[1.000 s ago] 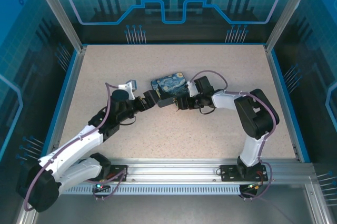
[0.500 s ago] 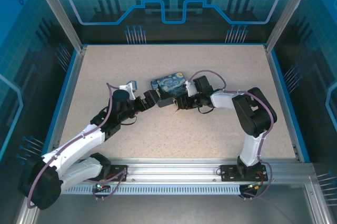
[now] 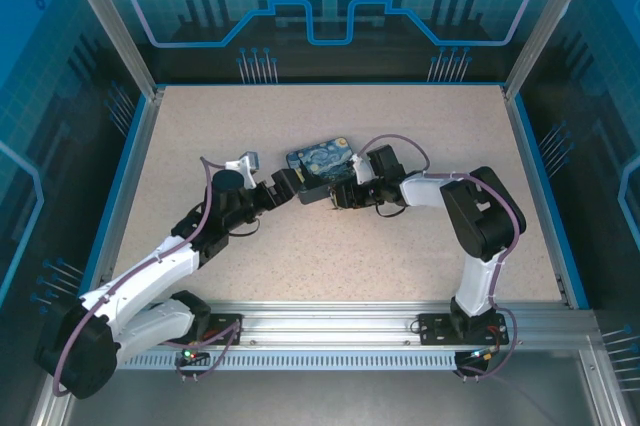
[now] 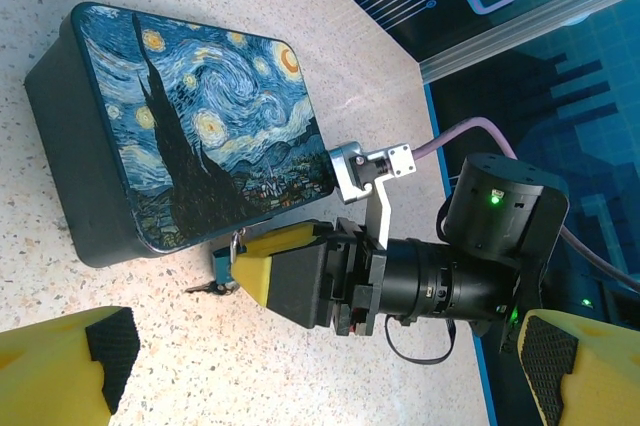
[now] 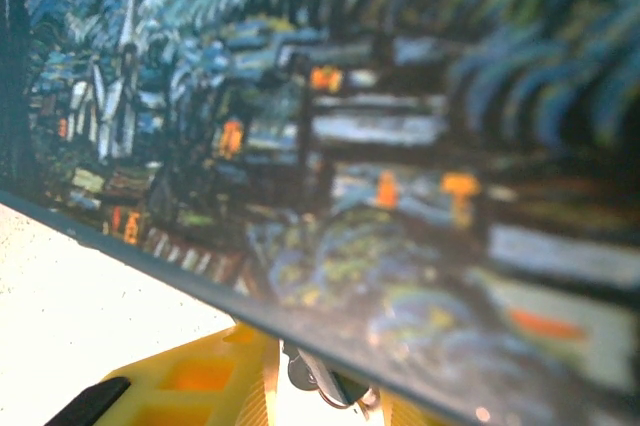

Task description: Unlock a padlock with a key

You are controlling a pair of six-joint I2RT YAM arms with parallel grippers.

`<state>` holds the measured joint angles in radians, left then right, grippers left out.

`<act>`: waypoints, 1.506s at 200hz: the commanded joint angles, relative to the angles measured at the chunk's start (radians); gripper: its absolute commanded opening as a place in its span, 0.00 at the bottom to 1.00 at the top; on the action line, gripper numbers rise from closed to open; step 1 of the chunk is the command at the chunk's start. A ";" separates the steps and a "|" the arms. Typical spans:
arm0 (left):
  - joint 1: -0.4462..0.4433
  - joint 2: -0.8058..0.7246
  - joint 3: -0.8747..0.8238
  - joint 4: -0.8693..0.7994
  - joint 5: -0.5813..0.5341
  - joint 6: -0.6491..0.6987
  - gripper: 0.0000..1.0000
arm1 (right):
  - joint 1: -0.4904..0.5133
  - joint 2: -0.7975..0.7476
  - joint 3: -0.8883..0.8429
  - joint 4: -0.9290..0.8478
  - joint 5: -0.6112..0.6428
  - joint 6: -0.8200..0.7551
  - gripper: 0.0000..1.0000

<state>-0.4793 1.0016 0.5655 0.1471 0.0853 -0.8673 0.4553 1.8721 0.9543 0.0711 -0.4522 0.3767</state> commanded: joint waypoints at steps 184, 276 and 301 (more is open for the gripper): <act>0.030 0.005 -0.024 0.052 0.031 -0.050 0.99 | 0.075 -0.015 -0.100 0.075 0.145 0.093 0.19; 0.032 -0.002 0.003 -0.032 -0.024 -0.003 0.99 | 0.075 -0.096 -0.109 0.033 0.160 0.186 0.02; 0.030 -0.018 0.011 -0.072 -0.058 0.006 0.99 | 0.075 -0.125 -0.118 0.010 0.179 0.240 0.00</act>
<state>-0.4595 1.0016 0.5571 0.1318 0.0742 -0.8951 0.5220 1.7931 0.8532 0.1383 -0.3004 0.5461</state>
